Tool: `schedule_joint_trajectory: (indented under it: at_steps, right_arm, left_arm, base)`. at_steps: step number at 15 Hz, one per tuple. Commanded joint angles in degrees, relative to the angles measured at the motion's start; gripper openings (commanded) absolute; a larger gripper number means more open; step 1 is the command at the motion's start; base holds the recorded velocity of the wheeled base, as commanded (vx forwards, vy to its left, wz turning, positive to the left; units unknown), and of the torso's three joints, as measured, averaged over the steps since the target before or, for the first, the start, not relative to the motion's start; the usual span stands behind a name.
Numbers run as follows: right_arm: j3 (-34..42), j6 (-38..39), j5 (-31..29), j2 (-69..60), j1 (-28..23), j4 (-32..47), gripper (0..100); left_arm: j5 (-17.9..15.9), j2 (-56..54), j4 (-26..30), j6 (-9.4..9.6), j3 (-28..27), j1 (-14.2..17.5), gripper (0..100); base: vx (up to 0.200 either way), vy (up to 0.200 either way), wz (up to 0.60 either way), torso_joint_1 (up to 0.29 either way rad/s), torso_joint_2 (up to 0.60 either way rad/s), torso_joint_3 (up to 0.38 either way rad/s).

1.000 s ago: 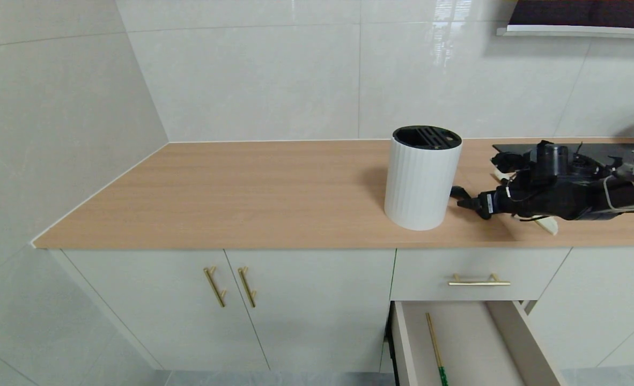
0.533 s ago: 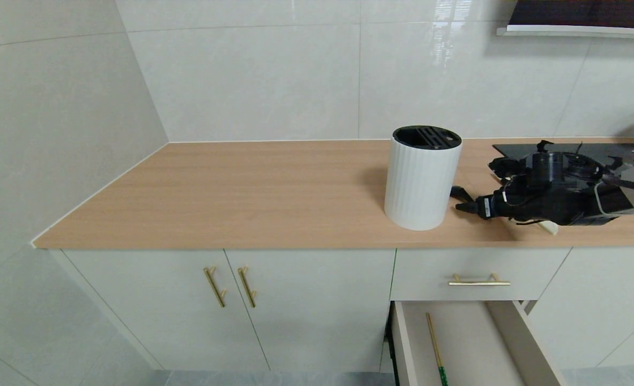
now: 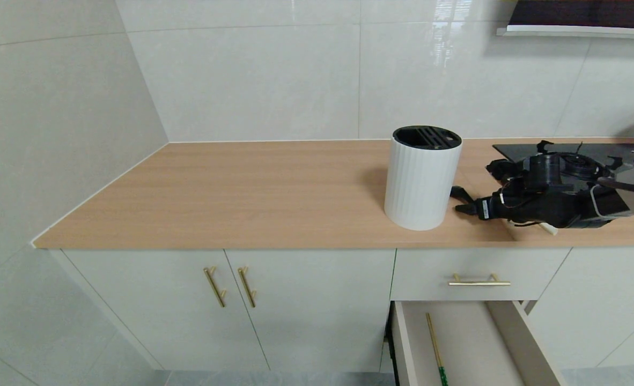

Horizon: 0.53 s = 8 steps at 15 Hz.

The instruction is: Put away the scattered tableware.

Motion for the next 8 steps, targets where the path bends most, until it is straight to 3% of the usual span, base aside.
schedule_joint_trajectory:
  at_steps: [1,2,3,8]
  right_arm:
    - [0.09,-0.10,-0.07,-0.10,0.09,0.07,100]
    - [0.09,-0.10,-0.07,-0.10,0.09,0.07,100]
    - [0.09,-0.10,-0.07,-0.01,0.09,0.07,0]
    - [0.09,-0.10,-0.07,0.25,0.26,-0.19,0]
  left_arm:
    - [0.02,-0.01,-0.01,0.00,0.01,0.00,100]
    - [0.02,-0.01,-0.01,0.00,0.01,0.00,100]
    - [0.02,-0.01,-0.01,0.00,0.01,0.00,100]
    - [0.02,-0.01,-0.01,0.00,0.01,0.00,100]
  base:
    - [0.000,0.000,0.00,0.000,0.00,0.000]
    - [0.000,0.000,0.00,0.000,0.00,0.000]
    - [0.000,0.000,0.00,0.000,0.00,0.000]
    - [0.000,0.000,0.00,0.000,0.00,0.000]
